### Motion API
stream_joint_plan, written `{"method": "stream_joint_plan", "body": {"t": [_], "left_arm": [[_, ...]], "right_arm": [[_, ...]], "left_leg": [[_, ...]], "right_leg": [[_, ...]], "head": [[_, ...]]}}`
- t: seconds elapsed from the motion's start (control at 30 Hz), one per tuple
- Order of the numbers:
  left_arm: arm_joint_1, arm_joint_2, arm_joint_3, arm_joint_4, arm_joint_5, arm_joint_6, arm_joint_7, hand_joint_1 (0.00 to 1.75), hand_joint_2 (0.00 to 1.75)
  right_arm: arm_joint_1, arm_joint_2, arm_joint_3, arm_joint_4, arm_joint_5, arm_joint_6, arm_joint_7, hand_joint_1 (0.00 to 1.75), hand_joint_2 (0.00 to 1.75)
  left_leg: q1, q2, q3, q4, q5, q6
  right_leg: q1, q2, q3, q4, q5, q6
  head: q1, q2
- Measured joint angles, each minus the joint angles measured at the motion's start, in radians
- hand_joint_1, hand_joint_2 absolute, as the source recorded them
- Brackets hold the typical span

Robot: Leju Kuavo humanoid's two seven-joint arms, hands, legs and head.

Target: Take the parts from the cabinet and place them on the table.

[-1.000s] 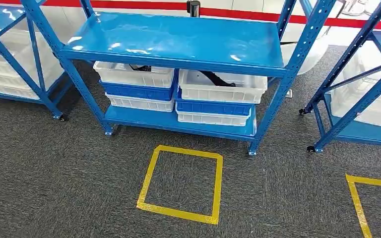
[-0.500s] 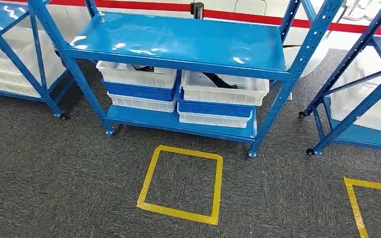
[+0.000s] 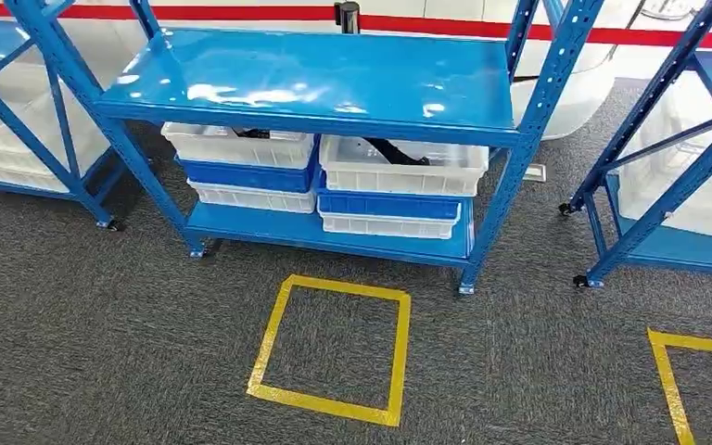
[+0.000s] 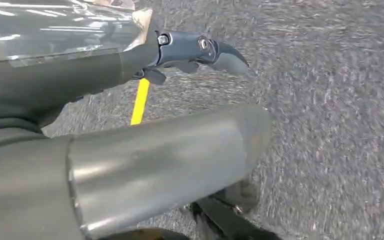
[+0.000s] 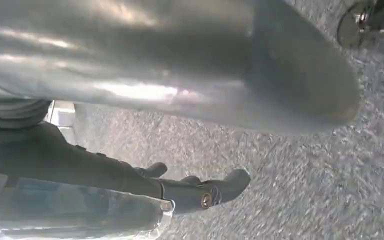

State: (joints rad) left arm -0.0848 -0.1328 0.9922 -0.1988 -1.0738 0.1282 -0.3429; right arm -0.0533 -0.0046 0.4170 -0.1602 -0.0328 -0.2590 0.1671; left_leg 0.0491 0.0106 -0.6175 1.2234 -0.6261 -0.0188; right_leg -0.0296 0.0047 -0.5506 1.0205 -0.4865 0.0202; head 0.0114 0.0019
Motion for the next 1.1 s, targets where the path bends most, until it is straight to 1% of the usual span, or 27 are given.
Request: {"method": "stream_joint_plan", "body": {"t": [0.03, 0.07, 0.1, 0.17, 0.2, 0.23, 0.27, 0.33, 0.37, 0.4, 0.43, 0.5, 0.53, 0.57, 0.6, 0.63, 0.67, 0.7, 0.73, 0.8, 0.87, 0.9, 0.93, 0.97, 1.03, 1.07, 1.1], "left_arm": [[0.002, 0.0, 0.0, 0.0, 0.005, 0.0, 0.0, 0.0, 0.0], [0.003, 0.0, 0.0, 0.0, 0.006, 0.0, 0.0, 0.0, 0.0], [0.005, 0.0, 0.001, 0.0, 0.006, 0.001, 0.0, 0.0, 0.0], [0.006, 0.0, 0.001, 0.0, 0.006, 0.001, 0.0, 0.0, 0.0], [0.006, 0.0, 0.001, 0.0, 0.006, 0.001, 0.0, 0.0, 0.0], [0.005, 0.008, 0.002, -0.001, 0.007, 0.002, 0.0, 0.0, 0.0], [0.005, 0.002, 0.001, 0.0, 0.007, 0.002, 0.0, 0.0, 0.0], [0.004, 0.002, 0.002, 0.0, 0.007, 0.003, 0.0, 0.0, 0.0], [0.004, 0.002, 0.002, 0.0, 0.008, 0.003, 0.0, 0.0, 0.0], [0.005, 0.0, 0.002, 0.0, 0.008, 0.003, 0.001, 0.0, 0.0], [0.004, 0.0, 0.002, 0.0, 0.008, 0.004, 0.002, 0.0, 0.0], [0.003, -0.003, 0.003, 0.0, 0.008, 0.007, 0.003, 0.0, 0.0], [0.003, -0.004, 0.005, 0.0, 0.009, 0.008, 0.004, 0.0, 0.0], [0.004, -0.005, 0.007, 0.0, 0.009, 0.01, 0.005, 0.0, 0.0], [0.004, -0.005, 0.007, 0.0, 0.009, 0.01, 0.005, 0.0, 0.0], [0.005, -0.007, 0.008, 0.0, 0.01, 0.01, 0.005, 0.0, 0.0], [0.006, -0.008, 0.009, 0.0, 0.011, 0.012, 0.006, 0.0, 0.0], [0.006, -0.008, 0.01, 0.0, 0.011, 0.013, 0.006, 0.0, 0.0], [0.006, -0.006, 0.013, 0.0, 0.011, 0.013, 0.006, 0.0, 0.0], [0.004, -0.007, 0.015, 0.0, 0.011, 0.015, 0.007, 0.0, 0.0], [0.003, -0.008, 0.015, 0.0, 0.014, 0.017, 0.007, 0.0, 0.0], [0.002, -0.008, 0.016, 0.0, 0.016, 0.018, 0.007, 0.0, 0.0], [0.002, -0.008, 0.016, 0.0, 0.016, 0.019, 0.008, 0.0, 0.0], [0.002, -0.008, 0.017, 0.0, 0.017, 0.019, 0.008, 0.0, 0.0], [0.003, -0.009, 0.019, 0.0, 0.018, 0.019, 0.007, 0.0, 0.0], [0.004, -0.009, 0.021, 0.0, 0.018, 0.019, 0.007, 0.0, 0.0], [0.005, -0.009, 0.022, 0.0, 0.018, 0.019, 0.007, 0.0, 0.0]], "right_arm": [[0.001, 0.001, 0.001, 0.0, 0.004, 0.0, 0.0, 0.0, 0.0], [0.002, 0.001, 0.002, 0.0, 0.008, 0.0, 0.0, 0.0, 0.0], [0.002, 0.001, 0.003, 0.0, 0.01, 0.0, 0.0, 0.0, 0.0], [0.0, 0.0, 0.005, 0.0, 0.01, 0.0, 0.0, 0.0, 0.0], [-0.002, 0.0, 0.008, 0.0, 0.01, 0.0, 0.0, 0.0, 0.0], [-0.003, 0.007, 0.01, 0.0, 0.01, 0.002, 0.0, 0.0, 0.0], [-0.004, 0.002, 0.01, 0.0, 0.01, 0.002, 0.0, 0.0, 0.0], [-0.004, 0.001, 0.012, 0.0, 0.014, 0.006, -0.001, 0.0, 0.0], [-0.004, 0.004, 0.013, 0.0, 0.015, 0.006, -0.001, 0.0, 0.0], [-0.004, -0.001, 0.013, 0.0, 0.017, 0.006, -0.001, 0.0, 0.0], [-0.004, 0.0, 0.015, 0.0, 0.02, 0.006, -0.002, 0.0, 0.0], [-0.004, -0.003, 0.017, 0.0, 0.026, 0.006, -0.003, 0.0, 0.0], [-0.004, -0.005, 0.017, 0.0, 0.026, 0.006, -0.003, 0.0, 0.0], [-0.003, -0.006, 0.018, 0.0, 0.027, 0.006, -0.003, 0.0, 0.0], [-0.002, -0.006, 0.018, 0.0, 0.027, 0.008, -0.003, 0.0, 0.0], [0.0, -0.007, 0.018, 0.0, 0.027, 0.008, 0.0, 0.0, 0.0], [0.0, -0.009, 0.018, 0.0, 0.027, 0.008, 0.0, 0.0, 0.0], [0.0, -0.009, 0.018, 0.0, 0.027, 0.008, 0.0, 0.0, 0.0], [0.0, -0.008, 0.018, 0.0, 0.027, 0.008, 0.001, 0.0, 0.0], [-0.004, -0.008, 0.018, 0.0, 0.026, 0.009, 0.002, 0.0, 0.0], [-0.003, -0.008, 0.018, 0.0, 0.027, 0.009, 0.003, 0.0, 0.0], [-0.003, -0.007, 0.019, 0.0, 0.027, 0.01, 0.004, 0.0, 0.0], [-0.003, -0.007, 0.019, 0.0, 0.027, 0.011, 0.004, 0.0, 0.0], [-0.003, -0.008, 0.019, 0.0, 0.027, 0.011, 0.004, 0.0, 0.0], [-0.005, -0.009, 0.02, 0.0, 0.027, 0.011, 0.004, 0.0, 0.0], [-0.004, -0.009, 0.021, 0.0, 0.027, 0.011, 0.004, 0.0, 0.0], [-0.004, -0.009, 0.022, 0.0, 0.027, 0.012, 0.003, 0.0, 0.0]], "left_leg": [[-0.005, -0.002, -0.045, 0.071, -0.018, 0.007], [-0.011, -0.002, -0.074, 0.103, -0.012, 0.016], [-0.019, -0.003, -0.077, 0.085, 0.019, 0.03], [-0.041, -0.009, -0.027, -0.059, 0.124, 0.071], [-0.053, -0.016, 0.003, -0.135, 0.164, 0.092], [-0.064, -0.017, 0.019, -0.17, 0.16, 0.114], [-0.067, -0.004, 0.021, -0.181, 0.157, 0.109], [-0.075, -0.004, 0.022, -0.183, 0.155, 0.11], [-0.073, -0.004, 0.032, -0.198, 0.157, 0.109], [-0.059, -0.002, 0.052, -0.223, 0.17, 0.095], [-0.06, -0.002, 0.061, -0.234, 0.169, 0.097], [-0.06, 0.003, 0.066, -0.234, 0.167, 0.097], [-0.06, 0.003, 0.068, -0.234, 0.163, 0.095], [-0.058, 0.003, 0.071, -0.233, 0.159, 0.093], [-0.056, 0.002, 0.077, -0.233, 0.154, 0.089], [-0.054, 0.001, 0.084, -0.233, 0.149, 0.085], [-0.05, 0.001, 0.094, -0.232, 0.142, 0.078], [-0.047, 0.002, 0.102, -0.231, 0.135, 0.071], [-0.051, 0.003, 0.105, -0.23, 0.128, 0.063], [-0.055, 0.003, 0.11, -0.228, 0.115, 0.05], [-0.049, 0.005, 0.114, -0.23, 0.109, 0.04], [-0.042, 0.002, 0.116, -0.223, 0.103, 0.033], [-0.041, -0.004, 0.106, -0.193, 0.088, 0.028], [-0.04, -0.005, 0.072, -0.129, 0.053, 0.024], [-0.035, -0.008, -0.029, 0.042, -0.018, 0.016], [-0.033, -0.008, -0.067, 0.094, -0.023, 0.014], [-0.032, -0.008, -0.083, 0.098, -0.004, 0.013]], "right_leg": [[0.007, 0.002, 0.001, 0.0, -0.002, -0.004], [0.014, 0.004, 0.005, 0.0, -0.005, -0.007], [0.02, 0.007, 0.01, 0.0, -0.007, -0.011], [0.033, 0.013, 0.021, 0.0, -0.013, -0.018], [0.036, 0.015, 0.026, -0.001, -0.015, -0.021], [0.038, 0.016, 0.018, 0.0, -0.019, -0.021], [0.042, 0.019, 0.025, -0.001, -0.022, -0.017], [0.03, 0.018, 0.019, -0.003, -0.026, -0.01], [0.039, 0.018, 0.021, -0.01, -0.028, -0.005], [0.041, 0.012, 0.026, 0.003, -0.031, -0.002], [0.039, 0.008, 0.011, 0.038, -0.047, -0.001], [0.032, 0.008, -0.074, 0.185, -0.103, -0.002], [0.028, 0.008, -0.117, 0.253, -0.122, 0.003], [0.023, 0.007, -0.148, 0.294, -0.123, 0.011], [0.018, 0.007, -0.152, 0.281, -0.105, 0.024], [0.013, 0.006, -0.131, 0.225, -0.071, 0.04], [0.006, 0.002, -0.089, 0.126, -0.02, 0.059], [0.0, -0.005, -0.048, 0.034, 0.019, 0.071], [-0.002, -0.021, -0.034, -0.006, 0.034, 0.067], [0.007, -0.01, -0.023, -0.013, 0.031, 0.032], [0.014, -0.008, -0.022, -0.013, 0.025, 0.015], [-0.005, -0.006, -0.013, -0.018, 0.027, 0.004], [-0.003, -0.005, -0.008, -0.019, 0.024, -0.005], [-0.002, -0.005, -0.004, -0.019, 0.019, -0.012], [0.001, -0.005, 0.001, -0.019, 0.012, -0.021], [0.001, -0.004, 0.004, -0.019, 0.008, -0.022], [0.001, -0.001, 0.01, -0.019, 0.003, -0.019]], "head": [[0.0, 0.0], [0.0, 0.0], [0.0, 0.0], [0.0, 0.0], [0.0, 0.0], [0.004, 0.0], [0.003, 0.0], [0.002, 0.0], [0.002, 0.0], [0.002, 0.0], [0.003, 0.0], [0.005, 0.0], [0.005, 0.0], [0.005, 0.0], [0.005, 0.0], [0.005, 0.0], [0.005, 0.0], [0.005, 0.0], [0.007, 0.0], [0.004, 0.0], [0.003, 0.0], [0.003, 0.0], [0.002, 0.0], [0.0, 0.0], [0.0, 0.0], [0.0, 0.0], [0.0, 0.0]]}}
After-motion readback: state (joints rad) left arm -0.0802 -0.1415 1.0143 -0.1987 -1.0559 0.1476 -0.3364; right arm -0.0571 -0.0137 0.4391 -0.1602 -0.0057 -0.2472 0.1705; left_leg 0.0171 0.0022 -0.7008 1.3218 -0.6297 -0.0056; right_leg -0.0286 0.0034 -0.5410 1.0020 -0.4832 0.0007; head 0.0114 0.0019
